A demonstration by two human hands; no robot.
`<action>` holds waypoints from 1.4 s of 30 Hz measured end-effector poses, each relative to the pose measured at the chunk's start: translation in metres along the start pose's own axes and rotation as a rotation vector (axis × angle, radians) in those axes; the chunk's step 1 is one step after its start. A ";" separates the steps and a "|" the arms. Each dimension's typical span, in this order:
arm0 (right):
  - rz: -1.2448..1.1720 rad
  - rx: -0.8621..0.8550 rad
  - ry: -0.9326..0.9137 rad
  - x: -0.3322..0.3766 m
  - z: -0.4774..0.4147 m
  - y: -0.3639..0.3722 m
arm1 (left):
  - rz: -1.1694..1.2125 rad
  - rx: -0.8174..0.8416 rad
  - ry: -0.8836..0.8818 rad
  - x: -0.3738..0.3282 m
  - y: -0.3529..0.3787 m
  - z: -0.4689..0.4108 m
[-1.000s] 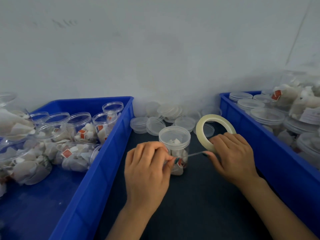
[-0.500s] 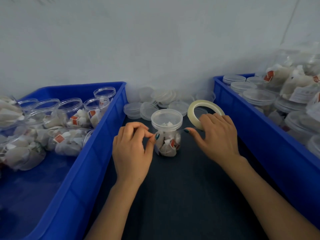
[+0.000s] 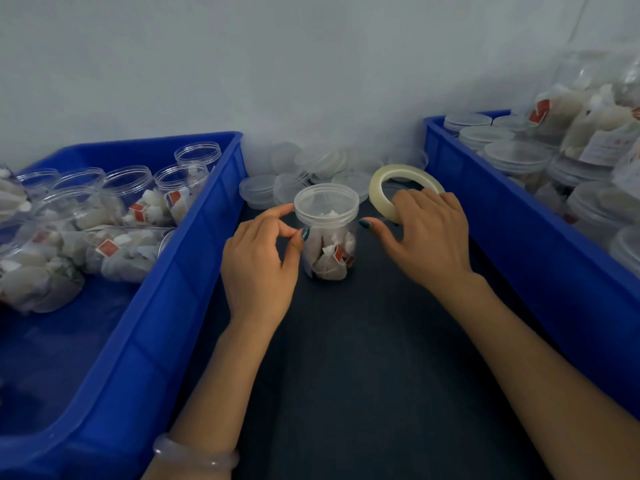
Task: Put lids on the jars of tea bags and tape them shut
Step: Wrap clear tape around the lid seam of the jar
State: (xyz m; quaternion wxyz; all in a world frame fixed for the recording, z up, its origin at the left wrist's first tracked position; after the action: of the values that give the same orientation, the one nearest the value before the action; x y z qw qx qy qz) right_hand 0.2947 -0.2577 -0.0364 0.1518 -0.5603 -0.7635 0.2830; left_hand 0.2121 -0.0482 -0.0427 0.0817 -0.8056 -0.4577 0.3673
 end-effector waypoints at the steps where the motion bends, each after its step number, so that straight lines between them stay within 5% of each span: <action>1: -0.003 0.001 0.001 0.000 0.000 0.000 | 0.006 0.001 0.001 0.000 0.001 0.000; 36: -0.067 0.001 0.005 0.004 -0.003 0.007 | -0.179 -0.086 0.163 -0.016 -0.002 -0.007; 42: -0.100 -0.010 -0.033 0.006 -0.006 0.012 | -0.135 -0.141 0.313 -0.012 -0.001 -0.009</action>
State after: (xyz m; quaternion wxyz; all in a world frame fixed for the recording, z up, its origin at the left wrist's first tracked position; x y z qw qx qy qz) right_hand 0.3057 -0.2480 -0.0394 0.1504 -0.5174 -0.7944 0.2806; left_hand 0.2136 -0.0552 -0.0294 0.1195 -0.8242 -0.5170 0.1980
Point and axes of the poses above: each hand's wrist, its own z-axis away from the middle knuckle, its own y-axis out of the palm, x = y × z, the point moved 8 cm from there along -z, towards the middle knuckle, and after that the axes turned 13 degrees about z, right-handed, at the moved point
